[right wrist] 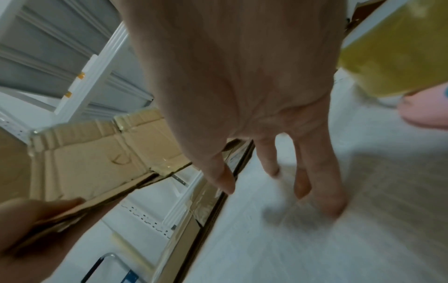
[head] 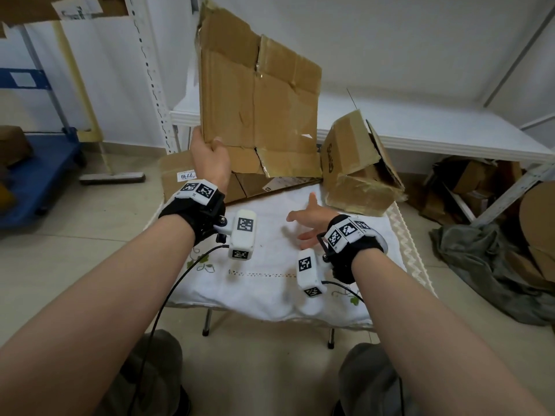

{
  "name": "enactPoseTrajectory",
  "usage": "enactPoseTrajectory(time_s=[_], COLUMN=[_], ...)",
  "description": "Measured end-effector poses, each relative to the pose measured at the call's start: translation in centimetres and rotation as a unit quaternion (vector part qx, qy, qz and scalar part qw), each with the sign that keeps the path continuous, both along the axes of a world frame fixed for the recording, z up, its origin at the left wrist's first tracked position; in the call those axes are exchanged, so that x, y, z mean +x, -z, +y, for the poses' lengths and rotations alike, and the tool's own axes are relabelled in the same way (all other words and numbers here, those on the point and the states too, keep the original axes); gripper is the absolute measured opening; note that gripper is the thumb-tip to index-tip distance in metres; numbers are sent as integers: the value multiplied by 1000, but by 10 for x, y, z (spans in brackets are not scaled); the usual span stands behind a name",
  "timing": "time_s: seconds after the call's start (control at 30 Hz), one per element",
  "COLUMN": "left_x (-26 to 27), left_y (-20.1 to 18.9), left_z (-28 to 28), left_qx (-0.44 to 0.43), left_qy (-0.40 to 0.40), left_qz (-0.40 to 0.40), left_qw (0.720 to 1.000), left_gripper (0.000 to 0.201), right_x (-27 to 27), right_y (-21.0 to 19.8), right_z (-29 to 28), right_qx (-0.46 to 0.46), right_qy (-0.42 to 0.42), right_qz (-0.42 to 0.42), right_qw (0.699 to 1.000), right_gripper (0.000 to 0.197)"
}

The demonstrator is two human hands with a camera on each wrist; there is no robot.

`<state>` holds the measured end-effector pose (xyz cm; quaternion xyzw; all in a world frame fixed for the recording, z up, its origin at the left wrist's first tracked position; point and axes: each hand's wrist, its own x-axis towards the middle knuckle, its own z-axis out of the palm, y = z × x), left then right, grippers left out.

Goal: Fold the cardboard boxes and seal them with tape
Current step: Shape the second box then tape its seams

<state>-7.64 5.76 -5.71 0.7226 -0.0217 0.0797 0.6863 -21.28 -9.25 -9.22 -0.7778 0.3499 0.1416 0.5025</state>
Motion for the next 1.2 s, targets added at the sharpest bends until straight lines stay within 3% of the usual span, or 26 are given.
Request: enactPoseTrajectory(time_s=[0.1, 0.23, 0.4, 0.6, 0.8, 1.0, 1.13, 1.2], left_x=[0, 3, 8, 5, 1, -11, -26, -30], left_y=[-4, -1, 12, 25, 32, 22, 8, -1], left_z=[2, 5, 9, 15, 16, 16, 15, 13], left_qx=[21, 17, -25, -90, -120, -52, -44, -55], left_qy=[-6, -6, -20, -21, -50, -33, -1, 19], left_qz=[-20, -17, 34, 85, 88, 82, 71, 78], left_qw=[1000, 1000, 999, 992, 988, 995, 997, 995], left_gripper=[47, 49, 55, 61, 51, 57, 50, 38], right_x=[1, -6, -3, -9, -4, -8, -8, -3], right_y=[0, -9, 2, 13, 27, 19, 13, 11], right_z=[-10, -11, -16, -21, -27, -29, -26, -21], right_qx=[-15, 46, 99, 153, 159, 168, 172, 106], right_qy=[20, 55, 113, 125, 141, 128, 119, 78], right_qz=[1, -4, -47, -62, -56, -59, -93, -145], right_qw=[1000, 997, 988, 978, 976, 976, 973, 981], right_gripper=[109, 82, 106, 104, 103, 78, 47, 62])
